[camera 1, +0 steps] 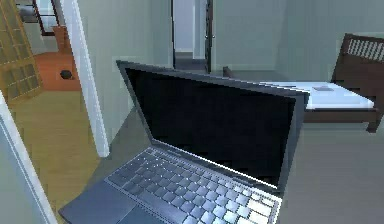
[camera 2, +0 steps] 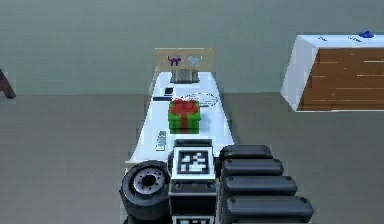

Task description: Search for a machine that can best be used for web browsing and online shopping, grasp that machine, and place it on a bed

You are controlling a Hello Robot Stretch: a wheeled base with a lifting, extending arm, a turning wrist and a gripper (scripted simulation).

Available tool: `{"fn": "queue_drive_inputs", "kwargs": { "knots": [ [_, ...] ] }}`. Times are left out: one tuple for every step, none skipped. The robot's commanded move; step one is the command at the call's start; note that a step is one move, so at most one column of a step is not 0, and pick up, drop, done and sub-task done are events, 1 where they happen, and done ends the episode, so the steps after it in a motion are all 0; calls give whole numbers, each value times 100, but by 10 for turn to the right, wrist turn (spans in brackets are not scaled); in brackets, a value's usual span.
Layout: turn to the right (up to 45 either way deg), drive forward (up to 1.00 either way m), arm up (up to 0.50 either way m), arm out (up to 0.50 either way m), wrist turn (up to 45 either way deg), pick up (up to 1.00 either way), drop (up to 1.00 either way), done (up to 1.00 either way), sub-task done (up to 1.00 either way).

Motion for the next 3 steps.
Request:
{"fn": "queue_drive_inputs", "kwargs": {
  "knots": [
    [30, 0, 0, 0, 0, 0, 0, 0, 0],
    [0, 40, 0, 0, 0, 0, 0, 0, 0],
    [-360, 0, 0, 0, 0, 0, 0, 0, 0]
  ]
}}
